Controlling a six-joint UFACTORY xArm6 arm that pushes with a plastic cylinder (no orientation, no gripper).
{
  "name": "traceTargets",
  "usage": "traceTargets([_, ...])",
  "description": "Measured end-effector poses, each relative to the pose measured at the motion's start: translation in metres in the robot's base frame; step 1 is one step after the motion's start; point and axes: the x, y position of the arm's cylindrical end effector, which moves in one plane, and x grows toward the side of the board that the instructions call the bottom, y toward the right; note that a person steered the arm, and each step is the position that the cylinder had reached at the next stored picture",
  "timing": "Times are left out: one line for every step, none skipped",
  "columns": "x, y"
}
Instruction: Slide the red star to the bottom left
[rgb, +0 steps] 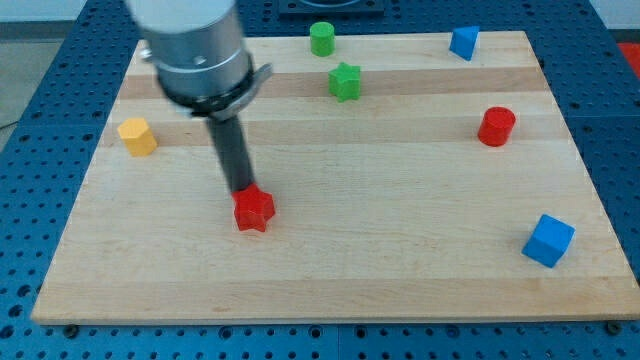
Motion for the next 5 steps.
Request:
traceTargets([-0.002, 0.043])
traceTargets([0.018, 0.041])
traceTargets([0.055, -0.033])
traceTargets([0.073, -0.105])
traceTargets([0.046, -0.087])
